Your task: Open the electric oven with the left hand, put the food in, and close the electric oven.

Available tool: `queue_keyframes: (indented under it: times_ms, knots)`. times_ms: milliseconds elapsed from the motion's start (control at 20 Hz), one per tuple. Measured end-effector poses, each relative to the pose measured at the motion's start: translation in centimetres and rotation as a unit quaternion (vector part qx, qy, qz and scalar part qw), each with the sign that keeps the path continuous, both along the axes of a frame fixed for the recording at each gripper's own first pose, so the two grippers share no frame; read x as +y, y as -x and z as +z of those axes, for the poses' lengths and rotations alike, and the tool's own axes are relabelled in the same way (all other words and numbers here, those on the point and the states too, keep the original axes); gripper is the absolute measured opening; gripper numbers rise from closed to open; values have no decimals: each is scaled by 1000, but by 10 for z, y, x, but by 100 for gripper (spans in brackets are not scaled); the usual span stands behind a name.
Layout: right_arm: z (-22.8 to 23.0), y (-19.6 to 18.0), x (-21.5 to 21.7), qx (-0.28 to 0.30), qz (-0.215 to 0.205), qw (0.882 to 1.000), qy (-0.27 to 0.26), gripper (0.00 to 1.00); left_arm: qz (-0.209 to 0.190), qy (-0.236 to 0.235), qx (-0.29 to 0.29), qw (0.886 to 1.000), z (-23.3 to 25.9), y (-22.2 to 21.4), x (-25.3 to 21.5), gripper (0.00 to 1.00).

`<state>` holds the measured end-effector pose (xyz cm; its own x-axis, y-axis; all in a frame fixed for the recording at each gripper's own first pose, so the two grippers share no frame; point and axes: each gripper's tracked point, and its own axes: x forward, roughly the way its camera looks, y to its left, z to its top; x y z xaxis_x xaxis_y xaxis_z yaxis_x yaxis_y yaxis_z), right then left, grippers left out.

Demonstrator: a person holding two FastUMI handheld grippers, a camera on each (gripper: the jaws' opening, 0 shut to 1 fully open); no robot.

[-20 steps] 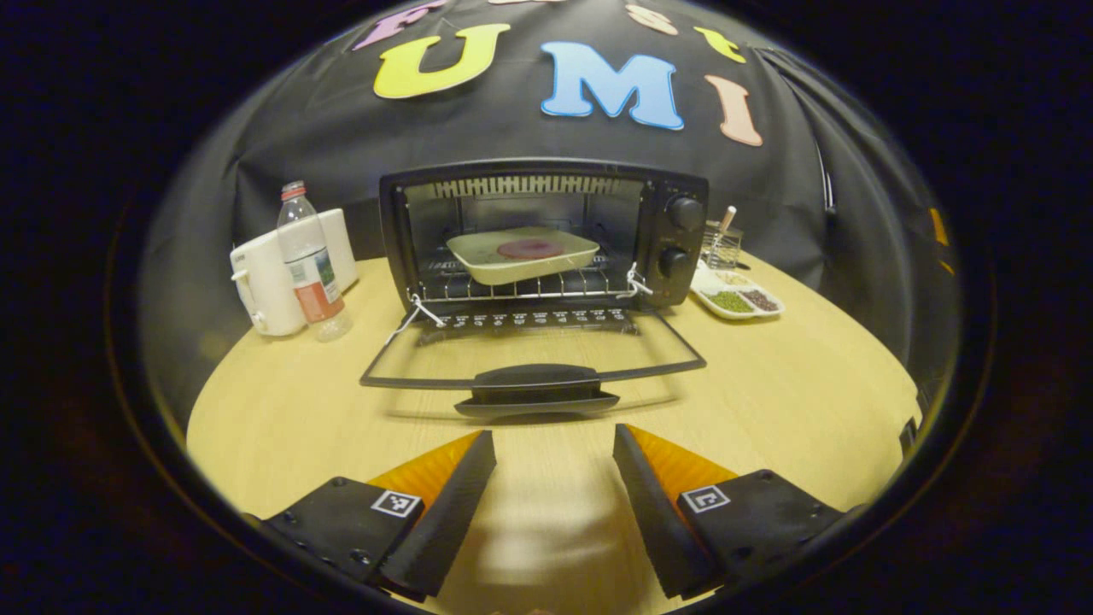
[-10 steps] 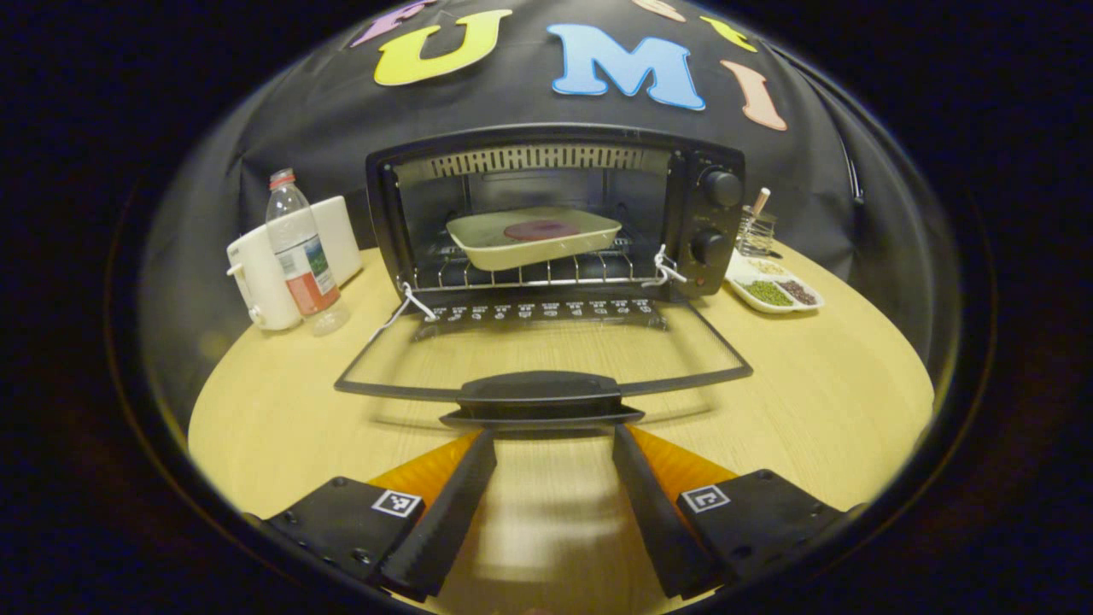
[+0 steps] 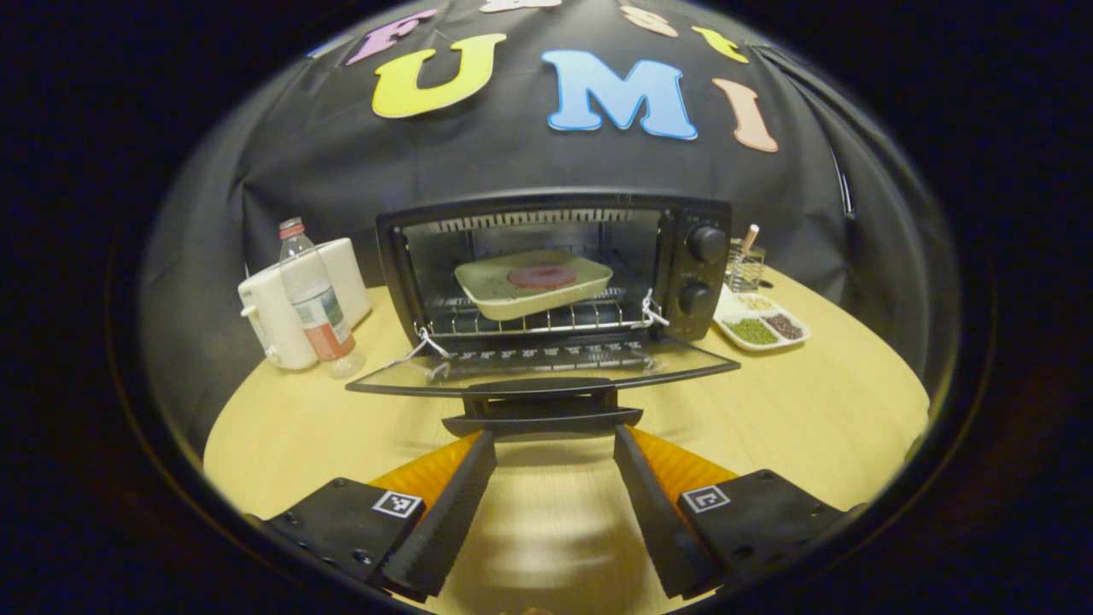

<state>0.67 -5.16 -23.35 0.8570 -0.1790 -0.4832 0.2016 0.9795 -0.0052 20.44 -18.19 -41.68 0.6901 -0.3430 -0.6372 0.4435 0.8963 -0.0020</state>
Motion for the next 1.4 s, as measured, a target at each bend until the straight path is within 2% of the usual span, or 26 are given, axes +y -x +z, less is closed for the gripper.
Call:
queue_keyframes:
  times_ms: [150, 200, 250, 500, 550, 650, 700, 900, 1000, 1050, 1100, 1150, 1400]
  knots:
    - [-3, -10, 5, 0, 2, 1000, -2, 98, 2, 19, -34, 999, 27, -21, -8, 95]
    - [-3, -12, 6, -1, 2, 1000, -2, 98, -1, 19, -45, 999, 35, -28, -11, 91]
    - [-4, -12, 7, -1, 2, 1000, -2, 98, -4, 21, -55, 998, 42, -37, -14, 95]
    - [-4, -15, 8, -6, -11, 1000, -6, 98, -11, 46, -78, 996, 68, -79, -30, 99]
    - [-2, -15, 8, -9, -14, 1000, -7, 98, -10, 52, -90, 995, 79, -87, -32, 91]
    - [2, -16, 6, -16, -19, 1000, -10, 98, -12, 66, -113, 991, 108, -93, -34, 95]
    - [6, -17, 5, -21, -18, 1000, -11, 98, -14, 74, -123, 990, 123, -88, -35, 99]
    - [33, -14, -5, -62, -12, 998, -6, 98, -13, 97, -167, 981, 189, -55, -27, 98]
    - [44, -7, -8, -75, 0, 997, -8, 98, 1, 109, -187, 976, 220, -26, -18, 94]
    - [51, 0, -10, -82, 9, 997, -7, 98, 7, 112, -195, 974, 234, -10, -13, 98]
    - [59, 7, -15, -92, 17, 996, -3, 98, 15, 114, -201, 973, 247, 6, -8, 91]
    - [65, 14, -20, -99, 22, 995, 1, 98, 21, 115, -205, 972, 258, 24, -4, 98]
    - [82, 40, -39, -117, 52, 992, -7, 98, 45, 102, -242, 964, 304, 98, 18, 98]
